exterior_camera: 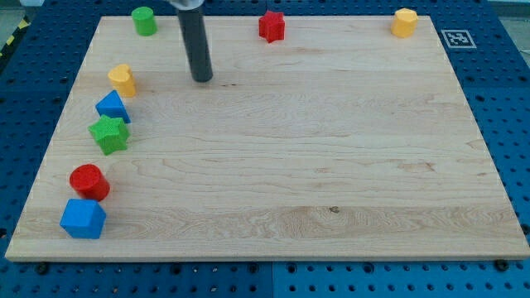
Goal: Point your arm at the red star
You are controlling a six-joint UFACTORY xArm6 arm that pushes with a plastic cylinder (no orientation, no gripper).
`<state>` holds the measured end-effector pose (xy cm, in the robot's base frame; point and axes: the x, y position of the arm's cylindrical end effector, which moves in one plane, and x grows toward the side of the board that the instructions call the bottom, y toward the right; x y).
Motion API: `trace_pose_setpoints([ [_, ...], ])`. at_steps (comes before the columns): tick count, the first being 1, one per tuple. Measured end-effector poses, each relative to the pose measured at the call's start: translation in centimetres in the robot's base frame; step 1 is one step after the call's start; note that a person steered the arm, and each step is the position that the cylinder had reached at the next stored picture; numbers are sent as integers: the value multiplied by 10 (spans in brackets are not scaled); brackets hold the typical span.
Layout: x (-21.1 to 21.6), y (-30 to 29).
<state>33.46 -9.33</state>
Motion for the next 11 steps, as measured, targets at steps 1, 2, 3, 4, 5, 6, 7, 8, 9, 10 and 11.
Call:
trace_pose_setpoints([
  [1, -15, 16],
  [2, -16, 22],
  [3, -16, 76],
  [4, -18, 159],
  [5, -44, 211],
  [6, -78, 208],
  [7, -102, 180],
  [8, -125, 157],
  [9, -128, 151],
  [10, -126, 150],
  [11, -125, 131],
])
